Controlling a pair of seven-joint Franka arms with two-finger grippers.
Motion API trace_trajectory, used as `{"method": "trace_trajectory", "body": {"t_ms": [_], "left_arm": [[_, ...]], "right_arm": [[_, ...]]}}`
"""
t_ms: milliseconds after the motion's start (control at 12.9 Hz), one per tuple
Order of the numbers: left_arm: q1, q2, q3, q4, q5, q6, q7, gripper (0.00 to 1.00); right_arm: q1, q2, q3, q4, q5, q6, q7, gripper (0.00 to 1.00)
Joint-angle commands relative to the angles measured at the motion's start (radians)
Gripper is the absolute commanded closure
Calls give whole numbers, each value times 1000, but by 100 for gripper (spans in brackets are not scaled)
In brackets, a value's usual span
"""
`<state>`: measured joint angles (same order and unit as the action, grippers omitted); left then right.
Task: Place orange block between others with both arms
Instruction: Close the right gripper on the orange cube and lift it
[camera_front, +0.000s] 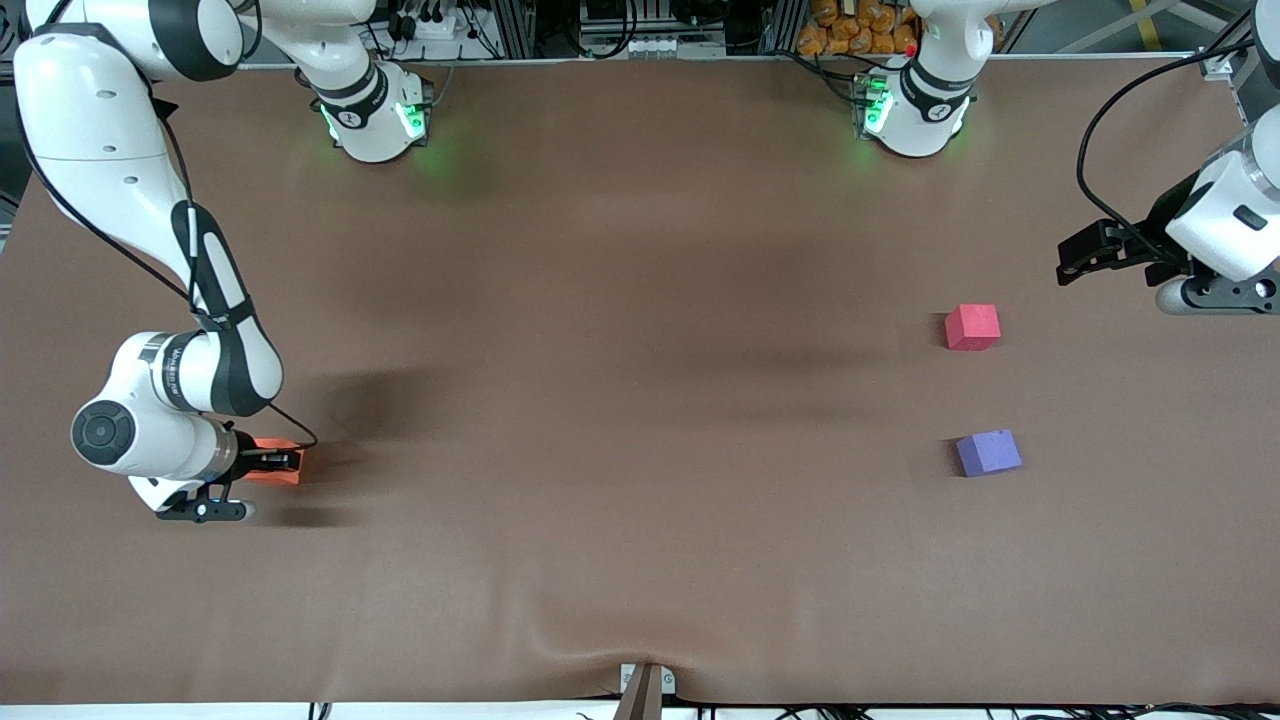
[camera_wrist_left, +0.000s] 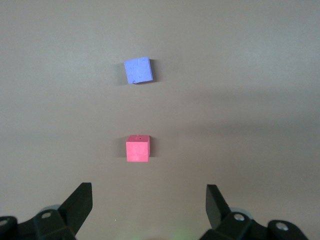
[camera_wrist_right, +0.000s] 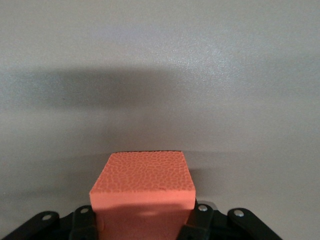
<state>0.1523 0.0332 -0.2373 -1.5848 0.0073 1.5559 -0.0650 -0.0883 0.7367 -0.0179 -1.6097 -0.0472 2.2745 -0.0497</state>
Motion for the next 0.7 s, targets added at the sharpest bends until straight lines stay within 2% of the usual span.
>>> {"method": "trace_trajectory", "body": {"t_ms": [0, 155, 388, 621], "left_arm": [[9, -19, -5, -18, 13, 12, 14, 0], [7, -19, -5, -15, 14, 13, 14, 0], [9, -15, -5, -15, 16, 24, 14, 0], [7, -15, -5, -14, 16, 24, 16, 0]], "right_arm": [[-10, 0, 12, 17, -17, -7, 11, 100], [11, -22, 27, 25, -17, -29, 4, 100], [111, -56, 123, 106, -16, -140, 88, 100], [272, -31, 125, 178, -19, -155, 284, 100]]}}
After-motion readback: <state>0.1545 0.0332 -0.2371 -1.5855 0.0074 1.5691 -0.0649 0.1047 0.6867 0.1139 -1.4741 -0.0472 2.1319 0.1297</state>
